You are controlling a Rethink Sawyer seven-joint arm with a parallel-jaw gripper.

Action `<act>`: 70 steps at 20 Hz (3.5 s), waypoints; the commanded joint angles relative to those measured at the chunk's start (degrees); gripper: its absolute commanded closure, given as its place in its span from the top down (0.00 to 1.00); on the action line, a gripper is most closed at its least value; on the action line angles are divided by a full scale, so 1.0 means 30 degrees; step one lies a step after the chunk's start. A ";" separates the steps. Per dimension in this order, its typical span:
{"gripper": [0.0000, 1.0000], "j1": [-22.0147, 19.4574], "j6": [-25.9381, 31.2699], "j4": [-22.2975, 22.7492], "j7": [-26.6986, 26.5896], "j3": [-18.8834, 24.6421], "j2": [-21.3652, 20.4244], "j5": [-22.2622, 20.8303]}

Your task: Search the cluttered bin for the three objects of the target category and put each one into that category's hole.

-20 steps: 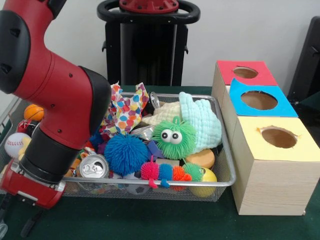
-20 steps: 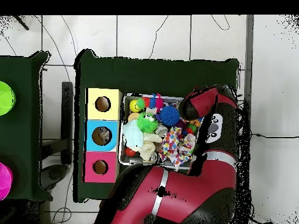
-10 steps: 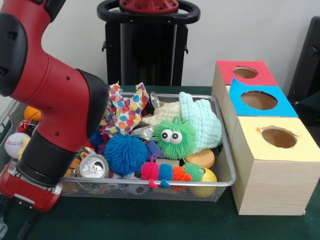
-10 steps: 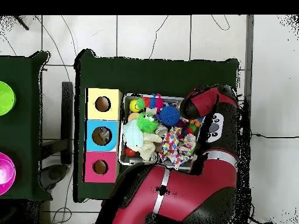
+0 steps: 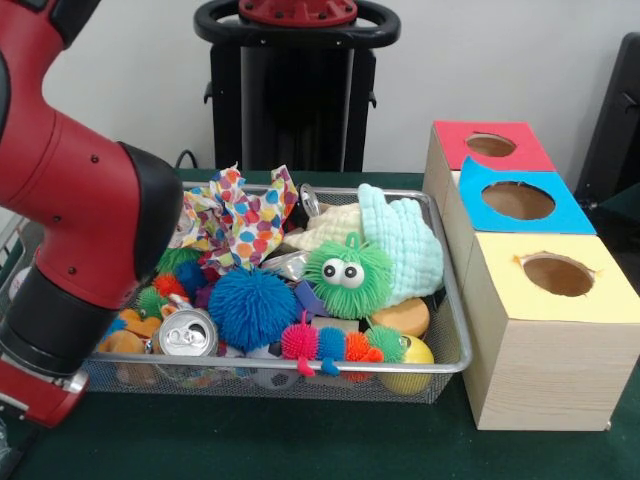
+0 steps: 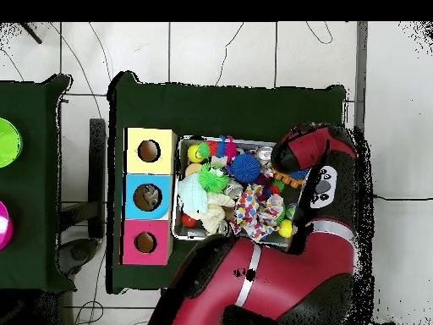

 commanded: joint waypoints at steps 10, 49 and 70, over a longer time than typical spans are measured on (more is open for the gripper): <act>1.00 -0.1771 0.0906 0.1474 -0.6582 0.3676 0.0811 -0.0236; 1.00 -0.6177 1.4574 -0.1547 -0.7124 0.8738 0.5140 1.1187; 1.00 -0.6483 1.3871 -0.0045 -0.1577 0.8297 0.5368 1.4758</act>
